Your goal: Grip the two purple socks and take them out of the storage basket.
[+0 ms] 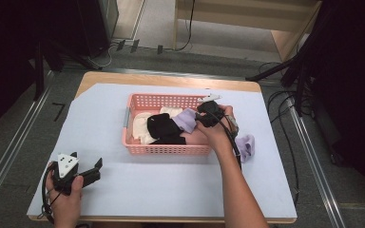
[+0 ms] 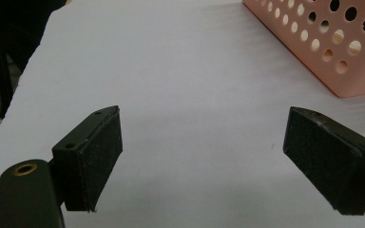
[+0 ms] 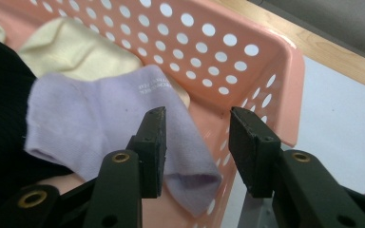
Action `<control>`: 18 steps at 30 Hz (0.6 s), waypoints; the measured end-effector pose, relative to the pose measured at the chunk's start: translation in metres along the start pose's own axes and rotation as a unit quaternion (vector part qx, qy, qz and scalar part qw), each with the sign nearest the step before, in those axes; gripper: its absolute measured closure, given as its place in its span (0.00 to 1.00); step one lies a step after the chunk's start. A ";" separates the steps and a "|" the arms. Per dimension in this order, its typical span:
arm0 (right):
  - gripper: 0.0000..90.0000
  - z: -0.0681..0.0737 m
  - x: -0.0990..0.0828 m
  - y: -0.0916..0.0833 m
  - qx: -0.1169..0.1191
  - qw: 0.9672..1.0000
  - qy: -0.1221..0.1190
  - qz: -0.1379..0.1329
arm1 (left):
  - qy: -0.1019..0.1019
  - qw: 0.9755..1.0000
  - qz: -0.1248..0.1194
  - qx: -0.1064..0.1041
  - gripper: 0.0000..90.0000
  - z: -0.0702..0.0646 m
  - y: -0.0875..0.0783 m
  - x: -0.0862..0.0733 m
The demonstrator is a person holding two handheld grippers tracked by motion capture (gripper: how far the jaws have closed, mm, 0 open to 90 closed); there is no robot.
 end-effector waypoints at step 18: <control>0.80 0.003 -0.013 0.008 -0.008 0.986 -0.166 0.023 | 0.004 1.000 0.001 0.000 0.15 -0.001 -0.001 0.000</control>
Point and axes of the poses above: each handheld gripper's, and its own axes: y roughly forward along the jaws, x roughly out of its top, z roughly to its left, the point moved 8 cm from there along y, roughly forward along the jaws, and after that the axes turned 5 degrees about y, right-handed, at the moved point
